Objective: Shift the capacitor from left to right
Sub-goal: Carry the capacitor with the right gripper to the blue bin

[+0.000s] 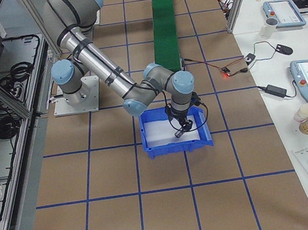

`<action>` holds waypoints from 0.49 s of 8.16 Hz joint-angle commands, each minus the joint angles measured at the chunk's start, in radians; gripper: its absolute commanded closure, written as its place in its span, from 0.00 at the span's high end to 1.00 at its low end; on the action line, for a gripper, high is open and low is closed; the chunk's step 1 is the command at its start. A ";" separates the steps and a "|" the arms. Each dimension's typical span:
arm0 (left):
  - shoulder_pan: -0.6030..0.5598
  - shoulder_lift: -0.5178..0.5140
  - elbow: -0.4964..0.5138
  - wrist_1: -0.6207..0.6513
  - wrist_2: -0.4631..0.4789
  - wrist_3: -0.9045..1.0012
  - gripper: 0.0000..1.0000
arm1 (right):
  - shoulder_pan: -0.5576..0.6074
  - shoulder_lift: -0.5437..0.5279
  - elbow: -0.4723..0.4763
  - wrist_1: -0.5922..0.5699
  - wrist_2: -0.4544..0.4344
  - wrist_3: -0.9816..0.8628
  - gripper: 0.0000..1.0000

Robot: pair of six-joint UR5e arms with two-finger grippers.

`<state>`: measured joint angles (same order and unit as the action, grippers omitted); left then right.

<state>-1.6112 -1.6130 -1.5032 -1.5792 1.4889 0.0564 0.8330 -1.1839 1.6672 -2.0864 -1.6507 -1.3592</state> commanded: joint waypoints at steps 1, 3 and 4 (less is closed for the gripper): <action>0.000 0.001 0.000 -0.002 -0.001 -0.001 1.00 | 0.066 -0.164 -0.017 0.212 0.099 0.037 1.00; 0.000 0.001 0.000 -0.004 -0.001 -0.001 1.00 | 0.163 -0.297 -0.033 0.389 0.097 0.273 1.00; -0.001 0.001 0.001 -0.005 -0.001 -0.001 1.00 | 0.231 -0.356 -0.041 0.448 0.089 0.387 1.00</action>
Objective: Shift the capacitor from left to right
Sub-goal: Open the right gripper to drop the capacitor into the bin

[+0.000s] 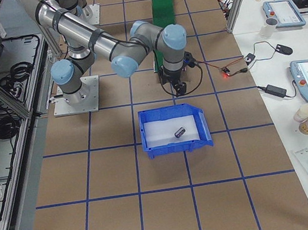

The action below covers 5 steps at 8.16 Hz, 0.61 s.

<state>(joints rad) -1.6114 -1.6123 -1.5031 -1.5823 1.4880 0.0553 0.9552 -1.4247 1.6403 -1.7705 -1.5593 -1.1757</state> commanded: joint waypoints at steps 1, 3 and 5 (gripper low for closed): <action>-0.001 0.006 0.003 -0.005 0.005 -0.003 1.00 | 0.172 -0.169 -0.032 0.213 -0.005 0.347 1.00; -0.001 0.006 0.001 -0.005 0.005 -0.003 1.00 | 0.325 -0.201 -0.097 0.314 -0.016 0.601 1.00; -0.001 0.006 0.001 -0.005 0.006 -0.003 1.00 | 0.503 -0.201 -0.119 0.324 -0.034 0.833 1.00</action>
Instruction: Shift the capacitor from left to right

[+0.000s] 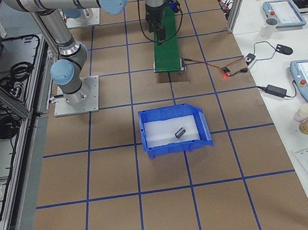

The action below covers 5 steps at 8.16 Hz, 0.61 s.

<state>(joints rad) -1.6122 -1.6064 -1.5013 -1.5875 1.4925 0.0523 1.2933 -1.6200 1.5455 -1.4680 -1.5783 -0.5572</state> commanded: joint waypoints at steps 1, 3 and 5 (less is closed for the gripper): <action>0.000 0.000 0.000 0.000 0.000 0.000 1.00 | 0.237 -0.005 -0.024 0.018 -0.038 0.302 1.00; 0.000 0.000 0.000 0.000 0.000 0.000 1.00 | 0.329 0.008 -0.030 0.009 -0.014 0.434 1.00; 0.000 -0.001 0.000 0.001 0.000 0.001 1.00 | 0.366 0.015 -0.030 -0.052 -0.014 0.522 1.00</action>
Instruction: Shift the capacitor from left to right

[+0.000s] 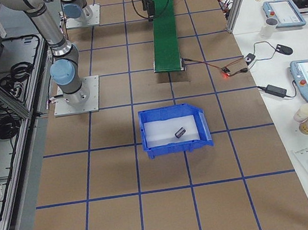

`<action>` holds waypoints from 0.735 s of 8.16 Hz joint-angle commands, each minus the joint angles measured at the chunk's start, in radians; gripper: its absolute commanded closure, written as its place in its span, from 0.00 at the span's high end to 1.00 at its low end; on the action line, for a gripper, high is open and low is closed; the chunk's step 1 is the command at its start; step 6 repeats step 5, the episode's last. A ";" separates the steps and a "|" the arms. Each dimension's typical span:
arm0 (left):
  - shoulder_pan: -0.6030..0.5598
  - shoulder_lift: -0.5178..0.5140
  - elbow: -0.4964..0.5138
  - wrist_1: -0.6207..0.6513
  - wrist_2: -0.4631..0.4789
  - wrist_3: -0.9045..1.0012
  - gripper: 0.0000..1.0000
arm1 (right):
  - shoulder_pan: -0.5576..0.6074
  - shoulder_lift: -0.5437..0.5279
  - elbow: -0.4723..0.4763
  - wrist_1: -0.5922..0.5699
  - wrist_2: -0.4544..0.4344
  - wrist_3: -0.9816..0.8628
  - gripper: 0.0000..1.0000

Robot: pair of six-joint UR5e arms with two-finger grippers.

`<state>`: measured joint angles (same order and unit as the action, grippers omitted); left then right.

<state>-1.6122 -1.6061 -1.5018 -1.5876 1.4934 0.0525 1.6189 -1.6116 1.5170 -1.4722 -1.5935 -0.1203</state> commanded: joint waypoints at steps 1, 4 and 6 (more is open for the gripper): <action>0.000 -0.001 -0.002 0.000 0.001 0.001 1.00 | 0.041 0.007 -0.001 -0.049 0.001 0.085 1.00; 0.000 -0.001 0.000 0.000 0.002 0.003 1.00 | 0.039 0.009 -0.001 -0.049 0.000 0.087 1.00; 0.000 0.000 0.003 0.000 0.005 0.003 1.00 | 0.033 0.009 0.000 -0.046 0.001 0.094 1.00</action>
